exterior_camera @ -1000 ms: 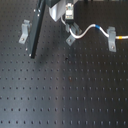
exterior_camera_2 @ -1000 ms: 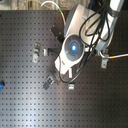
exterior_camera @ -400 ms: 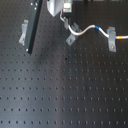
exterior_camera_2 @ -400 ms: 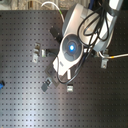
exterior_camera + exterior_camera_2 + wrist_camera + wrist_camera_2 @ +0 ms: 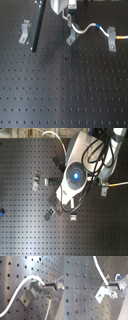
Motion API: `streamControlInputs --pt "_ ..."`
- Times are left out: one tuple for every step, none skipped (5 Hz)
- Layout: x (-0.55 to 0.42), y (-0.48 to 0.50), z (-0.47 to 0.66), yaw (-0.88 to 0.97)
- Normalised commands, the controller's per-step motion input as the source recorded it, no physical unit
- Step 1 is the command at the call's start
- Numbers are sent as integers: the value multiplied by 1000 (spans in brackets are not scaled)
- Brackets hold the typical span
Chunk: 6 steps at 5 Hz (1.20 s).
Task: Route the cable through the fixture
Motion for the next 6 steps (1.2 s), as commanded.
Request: streamControlInputs --pt "-144 -389 -5 -254" --pt "-105 -385 -2 -383" --pt "-20 -28 0 0" --pt "-336 -33 50 131" --pt "-100 19 74 143" --pt "57 24 177 134"
